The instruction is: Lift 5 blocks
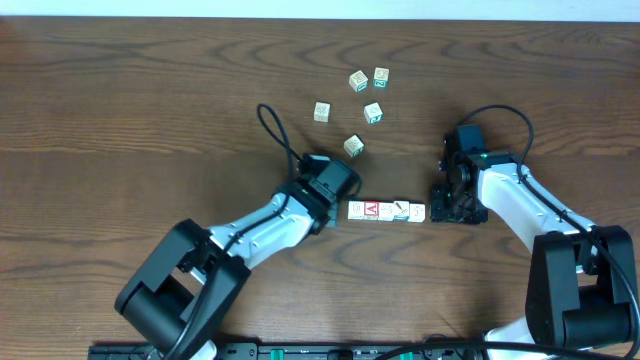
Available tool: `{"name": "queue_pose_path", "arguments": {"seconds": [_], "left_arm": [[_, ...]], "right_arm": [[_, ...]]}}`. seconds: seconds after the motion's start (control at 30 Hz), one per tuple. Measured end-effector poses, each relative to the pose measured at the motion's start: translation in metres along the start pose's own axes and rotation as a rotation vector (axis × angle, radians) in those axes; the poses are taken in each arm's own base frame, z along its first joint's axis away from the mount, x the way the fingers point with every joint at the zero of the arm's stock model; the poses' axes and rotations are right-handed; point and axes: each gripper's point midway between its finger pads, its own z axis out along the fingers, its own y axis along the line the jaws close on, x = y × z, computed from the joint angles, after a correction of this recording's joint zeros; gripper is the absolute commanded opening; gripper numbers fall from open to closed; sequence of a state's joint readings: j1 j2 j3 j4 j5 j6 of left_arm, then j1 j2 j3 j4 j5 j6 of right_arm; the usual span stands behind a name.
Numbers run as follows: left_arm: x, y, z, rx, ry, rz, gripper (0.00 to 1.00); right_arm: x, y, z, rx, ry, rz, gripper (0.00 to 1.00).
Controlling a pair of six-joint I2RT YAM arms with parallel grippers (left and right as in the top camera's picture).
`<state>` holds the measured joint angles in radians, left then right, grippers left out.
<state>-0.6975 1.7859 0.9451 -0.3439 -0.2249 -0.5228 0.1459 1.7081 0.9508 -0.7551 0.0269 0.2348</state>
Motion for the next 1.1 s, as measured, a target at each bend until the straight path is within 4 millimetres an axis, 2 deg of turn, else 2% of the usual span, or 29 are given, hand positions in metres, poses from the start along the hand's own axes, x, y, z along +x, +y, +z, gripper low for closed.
{"name": "queue_pose_path", "arguments": {"seconds": [0.17,0.23,0.33,0.37,0.43,0.6,1.0,1.03,1.07,1.1], "left_arm": [[-0.016,0.035,0.005,-0.054,-0.005,-0.07,0.62],[-0.026,0.049,-0.002,-0.062,-0.023,-0.102,0.68],[-0.049,0.064,-0.027,-0.044,-0.102,-0.155,0.78],[-0.057,0.067,-0.037,-0.034,-0.134,-0.168,0.82],[-0.071,0.073,-0.057,-0.011,-0.194,-0.197,0.82],[-0.085,0.084,-0.086,0.009,-0.273,-0.239,0.82],[-0.085,0.09,-0.091,0.003,-0.275,-0.251,0.83],[-0.085,0.091,-0.092,0.001,-0.277,-0.251,0.8],[-0.085,0.092,-0.092,-0.006,-0.28,-0.253,0.72],[-0.086,0.095,-0.092,-0.025,-0.29,-0.258,0.72]], "right_arm": [[-0.046,0.006,-0.007,-0.016,-0.185,-0.019,0.65],[-0.069,0.011,-0.013,-0.029,-0.279,-0.032,0.73],[-0.097,0.015,-0.023,-0.041,-0.397,-0.048,0.99],[-0.103,0.015,-0.026,-0.036,-0.425,-0.049,0.99],[-0.112,0.013,-0.031,-0.019,-0.465,-0.054,0.99],[-0.11,0.009,-0.03,0.008,-0.453,-0.052,0.99],[-0.109,0.007,-0.029,0.016,-0.45,-0.051,0.99],[-0.109,0.007,-0.029,0.016,-0.45,-0.051,0.99],[-0.109,0.007,-0.029,0.016,-0.45,-0.051,0.99],[-0.109,0.007,-0.029,0.016,-0.45,-0.051,0.99]]}}
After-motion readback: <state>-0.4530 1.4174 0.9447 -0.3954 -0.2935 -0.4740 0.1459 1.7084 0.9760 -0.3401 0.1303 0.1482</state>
